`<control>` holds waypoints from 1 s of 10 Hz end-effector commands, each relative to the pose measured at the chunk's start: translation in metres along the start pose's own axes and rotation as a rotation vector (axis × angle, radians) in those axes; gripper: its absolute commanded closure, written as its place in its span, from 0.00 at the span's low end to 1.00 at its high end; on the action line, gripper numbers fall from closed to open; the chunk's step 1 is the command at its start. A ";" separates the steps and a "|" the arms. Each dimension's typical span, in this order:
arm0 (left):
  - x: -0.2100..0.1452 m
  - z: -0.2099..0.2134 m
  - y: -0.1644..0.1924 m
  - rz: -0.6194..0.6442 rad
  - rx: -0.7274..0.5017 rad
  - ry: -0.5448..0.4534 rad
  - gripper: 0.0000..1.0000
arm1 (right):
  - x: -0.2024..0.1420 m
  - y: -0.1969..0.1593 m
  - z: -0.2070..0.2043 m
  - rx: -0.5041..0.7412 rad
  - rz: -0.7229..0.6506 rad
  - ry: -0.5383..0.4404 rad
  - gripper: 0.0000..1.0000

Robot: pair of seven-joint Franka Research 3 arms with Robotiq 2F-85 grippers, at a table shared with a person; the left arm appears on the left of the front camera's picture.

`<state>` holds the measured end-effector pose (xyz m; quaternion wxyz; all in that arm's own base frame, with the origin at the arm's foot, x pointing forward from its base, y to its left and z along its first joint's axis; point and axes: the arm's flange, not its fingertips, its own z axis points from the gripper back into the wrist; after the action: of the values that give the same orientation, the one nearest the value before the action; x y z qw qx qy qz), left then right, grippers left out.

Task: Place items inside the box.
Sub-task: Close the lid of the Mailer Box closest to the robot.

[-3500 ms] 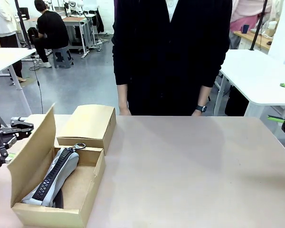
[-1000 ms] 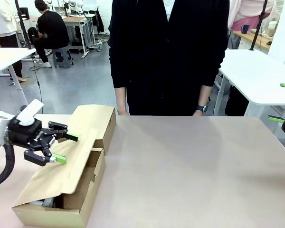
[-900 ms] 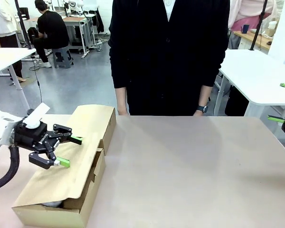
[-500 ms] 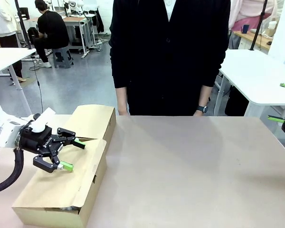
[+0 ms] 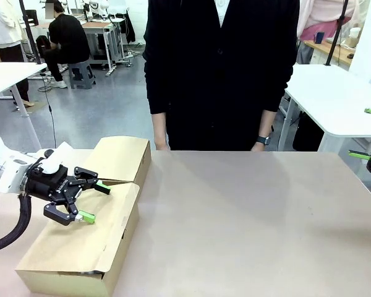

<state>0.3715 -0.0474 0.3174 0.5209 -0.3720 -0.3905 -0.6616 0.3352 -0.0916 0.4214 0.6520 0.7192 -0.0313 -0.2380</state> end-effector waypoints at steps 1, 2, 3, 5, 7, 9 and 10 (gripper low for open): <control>0.016 -0.012 -0.071 -0.014 0.021 0.022 0.00 | -0.003 0.004 0.002 -0.003 -0.010 0.006 0.00; 0.028 0.006 -0.070 -0.012 0.017 -0.018 0.00 | -0.003 0.004 0.002 -0.003 -0.010 0.006 0.00; 0.043 0.029 -0.072 0.016 0.014 -0.056 0.00 | -0.003 0.004 0.002 -0.003 -0.010 0.006 0.00; 0.072 0.080 -0.082 0.200 0.071 -0.166 0.00 | -0.003 0.004 0.002 -0.003 -0.010 0.006 0.00; 0.091 0.107 -0.087 0.608 0.160 -0.227 0.00 | -0.003 0.004 0.002 -0.003 -0.010 0.006 0.00; 0.084 0.127 -0.074 0.953 0.314 -0.269 0.00 | -0.003 0.004 0.002 -0.003 -0.010 0.006 0.00; 0.069 0.135 -0.062 1.126 0.303 -0.256 0.00 | -0.003 0.004 0.002 -0.003 -0.010 0.006 0.00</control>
<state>0.3233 0.0849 0.4431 0.7543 -0.4870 -0.3266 -0.2955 0.3351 -0.0918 0.4214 0.6518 0.7193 -0.0315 -0.2382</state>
